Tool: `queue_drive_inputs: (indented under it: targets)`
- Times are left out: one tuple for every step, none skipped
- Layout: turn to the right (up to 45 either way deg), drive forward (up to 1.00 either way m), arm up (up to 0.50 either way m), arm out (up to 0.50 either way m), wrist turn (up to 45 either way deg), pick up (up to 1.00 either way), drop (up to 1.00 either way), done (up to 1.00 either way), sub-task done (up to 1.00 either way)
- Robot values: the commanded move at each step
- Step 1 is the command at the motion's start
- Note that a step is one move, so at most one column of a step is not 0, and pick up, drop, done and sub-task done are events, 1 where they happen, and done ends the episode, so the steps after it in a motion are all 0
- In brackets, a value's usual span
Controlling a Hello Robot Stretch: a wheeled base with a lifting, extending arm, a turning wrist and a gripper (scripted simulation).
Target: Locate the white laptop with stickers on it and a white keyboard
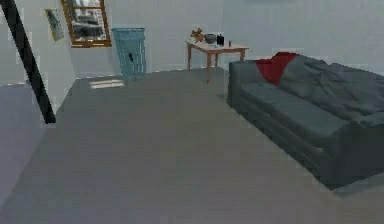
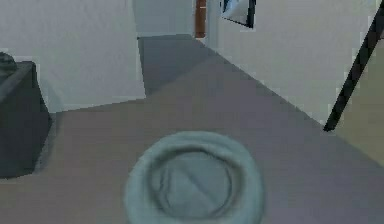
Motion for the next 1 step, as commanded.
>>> queue_drive_inputs:
  targets:
    - [0.0,1.00,0.00,0.00,0.0,0.00,0.00,0.00,0.00]
